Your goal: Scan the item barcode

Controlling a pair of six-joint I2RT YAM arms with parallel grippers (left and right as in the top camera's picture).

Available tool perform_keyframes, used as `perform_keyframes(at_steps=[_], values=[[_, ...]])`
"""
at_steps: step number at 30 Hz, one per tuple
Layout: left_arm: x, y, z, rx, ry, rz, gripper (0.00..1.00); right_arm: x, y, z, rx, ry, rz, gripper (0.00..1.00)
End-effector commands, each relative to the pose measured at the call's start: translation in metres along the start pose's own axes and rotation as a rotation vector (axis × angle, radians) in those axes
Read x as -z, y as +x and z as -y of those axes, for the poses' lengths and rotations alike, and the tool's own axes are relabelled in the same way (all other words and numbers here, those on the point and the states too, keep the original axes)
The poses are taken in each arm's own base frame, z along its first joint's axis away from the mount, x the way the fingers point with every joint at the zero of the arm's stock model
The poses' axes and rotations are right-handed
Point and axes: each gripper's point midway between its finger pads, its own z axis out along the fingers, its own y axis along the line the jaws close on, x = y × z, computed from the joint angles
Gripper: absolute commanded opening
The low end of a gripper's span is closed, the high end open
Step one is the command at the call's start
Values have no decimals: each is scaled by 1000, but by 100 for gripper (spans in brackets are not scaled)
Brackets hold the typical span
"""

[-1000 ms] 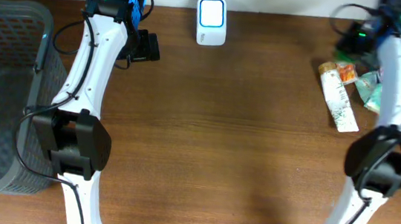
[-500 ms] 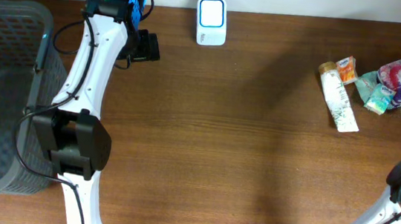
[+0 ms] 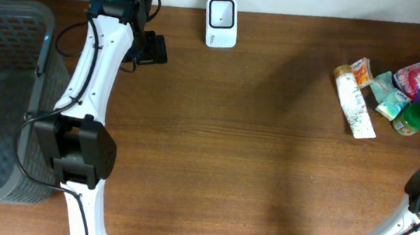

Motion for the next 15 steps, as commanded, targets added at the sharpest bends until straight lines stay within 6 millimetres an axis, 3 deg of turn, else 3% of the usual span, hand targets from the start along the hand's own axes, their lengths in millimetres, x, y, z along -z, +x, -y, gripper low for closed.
perform_keyframes(at_steps=[1, 4, 7, 10, 12, 13, 15], values=[[3, 0, -1, 15, 4, 2, 99, 72, 0, -29, 30, -73, 66, 100], [3, 1, 0, 14, 3, 2, 99, 137, 53, -51, 101, -203, -10, 99], [3, 0, -1, 16, 3, 2, 99, 217, 97, -71, 214, -312, 112, 95], [3, 1, 0, 15, 3, 2, 99, 285, 180, -71, 369, -306, 258, 95], [3, 1, 0, 15, 3, 2, 99, 305, 228, -58, 420, -312, 319, 96], [3, 1, 0, 15, 3, 2, 99, 307, 252, -48, 422, -315, 328, 96], [3, 1, 0, 15, 3, 2, 99, 299, 281, -33, 418, -312, 313, 99]])
